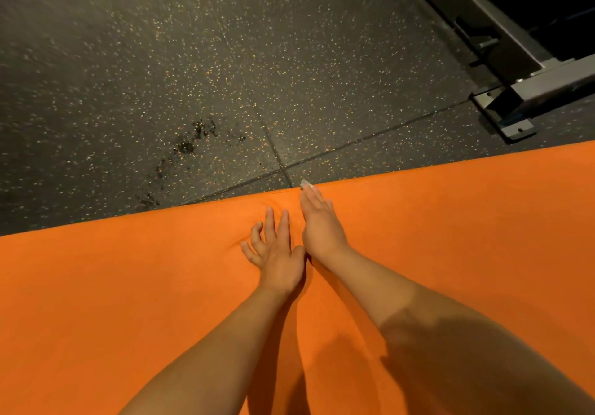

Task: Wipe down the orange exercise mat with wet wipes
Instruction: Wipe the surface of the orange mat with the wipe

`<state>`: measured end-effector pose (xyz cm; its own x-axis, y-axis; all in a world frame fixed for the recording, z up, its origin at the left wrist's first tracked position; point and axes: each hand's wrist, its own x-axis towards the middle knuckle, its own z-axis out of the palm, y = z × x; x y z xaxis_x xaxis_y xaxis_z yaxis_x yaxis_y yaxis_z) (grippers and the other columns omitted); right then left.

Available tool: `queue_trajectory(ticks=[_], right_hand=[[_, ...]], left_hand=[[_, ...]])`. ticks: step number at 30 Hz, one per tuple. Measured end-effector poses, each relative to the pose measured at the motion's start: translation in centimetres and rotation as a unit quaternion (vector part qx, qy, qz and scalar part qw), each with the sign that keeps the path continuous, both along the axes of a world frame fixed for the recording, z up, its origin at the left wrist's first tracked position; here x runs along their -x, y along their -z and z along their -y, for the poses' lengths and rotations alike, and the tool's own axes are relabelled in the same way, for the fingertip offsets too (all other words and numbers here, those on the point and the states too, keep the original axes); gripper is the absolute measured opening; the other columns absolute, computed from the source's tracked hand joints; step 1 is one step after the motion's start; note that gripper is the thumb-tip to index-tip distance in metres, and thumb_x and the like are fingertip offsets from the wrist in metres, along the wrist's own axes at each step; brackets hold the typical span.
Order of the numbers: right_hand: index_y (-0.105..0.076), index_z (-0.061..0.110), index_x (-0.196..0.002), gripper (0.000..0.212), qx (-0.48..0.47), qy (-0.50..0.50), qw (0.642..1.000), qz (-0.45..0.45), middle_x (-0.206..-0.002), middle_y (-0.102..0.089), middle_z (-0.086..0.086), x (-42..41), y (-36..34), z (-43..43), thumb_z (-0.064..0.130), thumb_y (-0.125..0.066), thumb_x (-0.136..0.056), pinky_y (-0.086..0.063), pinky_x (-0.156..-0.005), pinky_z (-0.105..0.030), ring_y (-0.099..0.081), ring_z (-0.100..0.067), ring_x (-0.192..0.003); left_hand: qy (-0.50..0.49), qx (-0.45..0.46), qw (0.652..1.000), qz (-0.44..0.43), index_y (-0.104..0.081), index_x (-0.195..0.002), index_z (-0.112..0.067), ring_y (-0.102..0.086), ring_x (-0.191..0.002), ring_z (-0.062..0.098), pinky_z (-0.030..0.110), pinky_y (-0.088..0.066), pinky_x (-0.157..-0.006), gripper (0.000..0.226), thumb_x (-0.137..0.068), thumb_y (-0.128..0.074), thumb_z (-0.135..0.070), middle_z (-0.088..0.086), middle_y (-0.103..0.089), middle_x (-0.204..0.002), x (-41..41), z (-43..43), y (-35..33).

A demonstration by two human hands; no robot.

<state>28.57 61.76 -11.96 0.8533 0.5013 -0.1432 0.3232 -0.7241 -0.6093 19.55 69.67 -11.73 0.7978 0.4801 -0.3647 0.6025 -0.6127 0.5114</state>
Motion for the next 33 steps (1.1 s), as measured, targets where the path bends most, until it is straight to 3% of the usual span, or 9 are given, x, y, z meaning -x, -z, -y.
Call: queue_trajectory(ticks=[3,6,9,14,19,24,33], right_hand=[[-0.031,0.013,-0.158,0.070,-0.049,-0.064,0.996,-0.033,-0.167,-0.021,0.000,1.6,0.1,0.7,-0.010,-0.042,-0.092,0.004,-0.123,-0.026,-0.013,-0.012,-0.155],[-0.041,0.017,-0.154,0.070,-0.057,-0.109,0.992,-0.035,-0.162,-0.033,0.002,3.3,0.3,2.1,-0.007,-0.048,-0.088,-0.004,-0.126,-0.033,-0.025,-0.011,-0.151],[-0.043,0.019,-0.153,0.070,-0.045,-0.127,0.991,-0.025,-0.163,-0.032,0.005,6.2,0.9,3.2,-0.006,-0.049,-0.088,0.002,-0.122,-0.027,-0.023,-0.008,-0.152],[-0.035,0.022,-0.157,0.068,-0.030,-0.146,0.989,-0.022,-0.165,-0.024,0.010,12.2,0.6,5.5,-0.001,-0.048,-0.094,0.016,-0.118,-0.022,-0.006,0.008,-0.146],[-0.034,0.025,-0.158,0.070,-0.006,-0.170,0.985,-0.042,-0.166,-0.024,0.012,16.9,0.3,8.0,-0.001,-0.049,-0.095,0.017,-0.116,-0.022,-0.006,0.004,-0.150],[-0.039,0.022,-0.156,0.065,0.007,-0.166,0.984,-0.060,-0.165,-0.026,0.008,21.7,0.1,10.5,-0.003,-0.042,-0.096,0.006,-0.124,-0.034,-0.011,-0.004,-0.154],[-0.037,0.020,-0.157,0.067,0.047,-0.195,0.971,-0.133,-0.166,-0.024,0.007,30.7,-2.7,16.5,-0.006,-0.039,-0.095,-0.001,-0.127,-0.038,-0.013,-0.010,-0.155]], left_hand=[[0.008,0.022,1.000,0.003,-0.009,-0.160,-0.036,0.011,-0.151,0.017,0.053,0.020,-0.116,0.084,-0.090,-0.056,-0.027,-0.014,0.013,-0.167,0.2,-0.2,-0.3],[0.034,-0.025,0.999,-0.001,-0.011,-0.161,-0.030,0.010,-0.153,0.015,0.050,0.015,-0.120,0.078,-0.093,-0.049,-0.037,-0.010,0.006,-0.168,1.8,-0.2,-0.3],[0.025,-0.074,0.997,0.026,-0.026,-0.159,-0.027,-0.008,-0.151,0.025,0.049,-0.003,-0.122,0.074,-0.090,-0.036,-0.051,-0.001,-0.012,-0.168,5.4,0.7,-0.1],[-0.034,-0.106,0.994,-0.007,-0.043,-0.150,-0.032,-0.032,-0.137,0.036,0.053,-0.020,-0.111,0.066,-0.086,-0.041,-0.046,0.004,-0.030,-0.162,11.4,4.0,-1.1],[-0.032,-0.087,0.994,-0.057,-0.034,-0.154,-0.036,-0.028,-0.141,0.033,0.050,-0.018,-0.114,0.069,-0.086,-0.041,-0.043,0.000,-0.023,-0.165,16.8,6.4,-2.7],[0.003,-0.082,0.987,-0.135,-0.018,-0.157,-0.041,-0.012,-0.149,0.031,0.048,-0.013,-0.117,0.062,-0.101,-0.044,-0.045,-0.003,0.000,-0.168,21.6,8.2,-3.8],[-0.015,-0.030,0.987,-0.155,-0.025,-0.155,-0.039,-0.010,-0.151,0.030,0.047,-0.012,-0.119,0.062,-0.098,-0.049,-0.040,0.002,-0.006,-0.167,30.5,14.1,-6.4]])
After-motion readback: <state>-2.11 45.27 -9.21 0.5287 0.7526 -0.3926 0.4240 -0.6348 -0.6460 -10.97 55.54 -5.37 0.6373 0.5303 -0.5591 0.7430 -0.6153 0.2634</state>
